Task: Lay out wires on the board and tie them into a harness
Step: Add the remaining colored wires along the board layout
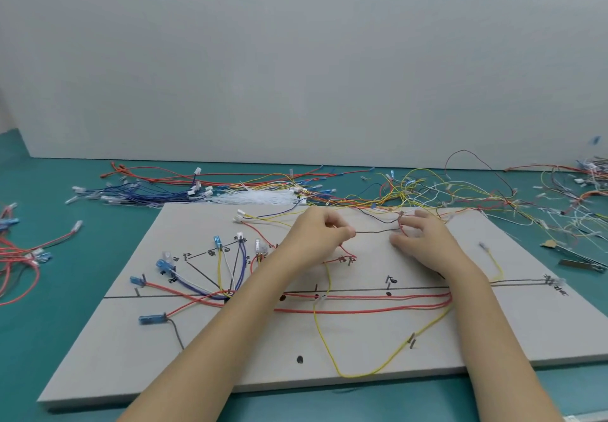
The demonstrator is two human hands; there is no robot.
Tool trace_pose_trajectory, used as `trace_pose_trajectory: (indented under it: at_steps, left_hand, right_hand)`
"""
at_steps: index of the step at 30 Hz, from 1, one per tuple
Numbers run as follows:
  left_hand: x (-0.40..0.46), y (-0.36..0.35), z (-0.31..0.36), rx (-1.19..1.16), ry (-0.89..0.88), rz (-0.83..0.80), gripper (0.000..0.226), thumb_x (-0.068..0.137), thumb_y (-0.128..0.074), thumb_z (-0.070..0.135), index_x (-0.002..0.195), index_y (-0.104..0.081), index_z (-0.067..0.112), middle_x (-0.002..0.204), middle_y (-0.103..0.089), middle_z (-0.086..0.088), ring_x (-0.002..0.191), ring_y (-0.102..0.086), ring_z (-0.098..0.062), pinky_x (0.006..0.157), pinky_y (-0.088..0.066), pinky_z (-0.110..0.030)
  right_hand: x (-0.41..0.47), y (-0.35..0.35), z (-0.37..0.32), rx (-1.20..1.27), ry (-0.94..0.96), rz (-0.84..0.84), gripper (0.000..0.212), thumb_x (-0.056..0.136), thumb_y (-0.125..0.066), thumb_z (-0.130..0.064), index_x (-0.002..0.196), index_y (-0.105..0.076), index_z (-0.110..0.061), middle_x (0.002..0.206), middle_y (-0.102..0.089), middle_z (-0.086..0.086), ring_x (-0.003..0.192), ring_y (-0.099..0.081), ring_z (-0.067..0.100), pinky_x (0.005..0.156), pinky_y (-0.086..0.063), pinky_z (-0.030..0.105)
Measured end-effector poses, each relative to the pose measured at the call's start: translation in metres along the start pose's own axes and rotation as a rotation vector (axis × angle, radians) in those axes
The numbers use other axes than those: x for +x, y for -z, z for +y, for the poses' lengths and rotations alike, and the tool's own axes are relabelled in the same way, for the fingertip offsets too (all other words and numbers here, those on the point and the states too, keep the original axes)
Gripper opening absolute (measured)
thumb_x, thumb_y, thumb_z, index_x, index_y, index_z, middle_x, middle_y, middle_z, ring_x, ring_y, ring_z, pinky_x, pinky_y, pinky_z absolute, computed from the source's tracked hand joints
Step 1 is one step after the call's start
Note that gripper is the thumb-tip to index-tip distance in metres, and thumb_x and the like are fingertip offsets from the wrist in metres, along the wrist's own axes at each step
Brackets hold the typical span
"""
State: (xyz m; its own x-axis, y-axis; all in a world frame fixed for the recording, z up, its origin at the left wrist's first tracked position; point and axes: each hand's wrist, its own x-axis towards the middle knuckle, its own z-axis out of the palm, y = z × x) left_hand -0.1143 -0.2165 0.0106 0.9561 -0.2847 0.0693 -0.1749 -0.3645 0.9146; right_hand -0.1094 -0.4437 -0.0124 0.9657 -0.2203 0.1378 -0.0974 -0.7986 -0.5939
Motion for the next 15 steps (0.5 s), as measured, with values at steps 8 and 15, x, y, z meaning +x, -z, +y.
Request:
trace_pose_trajectory:
  at_steps: [8, 15]
  left_hand:
    - [-0.016, -0.001, -0.007, 0.081, -0.067, -0.072, 0.013, 0.089, -0.065, 0.016, 0.076, -0.068, 0.02, 0.068, -0.061, 0.008, 0.064, -0.053, -0.004, 0.063, -0.042, -0.022]
    - [-0.022, 0.015, -0.01, -0.072, -0.015, 0.054, 0.024, 0.088, -0.061, 0.01, 0.065, -0.06, 0.018, 0.075, -0.063, 0.002, 0.072, -0.055, -0.011, 0.069, -0.04, -0.026]
  right_hand:
    - [0.006, 0.011, 0.004, 0.025, -0.004, -0.106, 0.028, 0.09, -0.063, -0.01, 0.118, -0.068, -0.008, 0.136, -0.054, 0.011, 0.127, -0.045, 0.024, 0.102, -0.034, 0.028]
    - [0.003, 0.02, 0.008, 0.081, -0.024, -0.117, 0.017, 0.091, -0.063, -0.007, 0.102, -0.074, -0.014, 0.102, -0.068, 0.005, 0.09, -0.057, 0.013, 0.062, -0.036, 0.005]
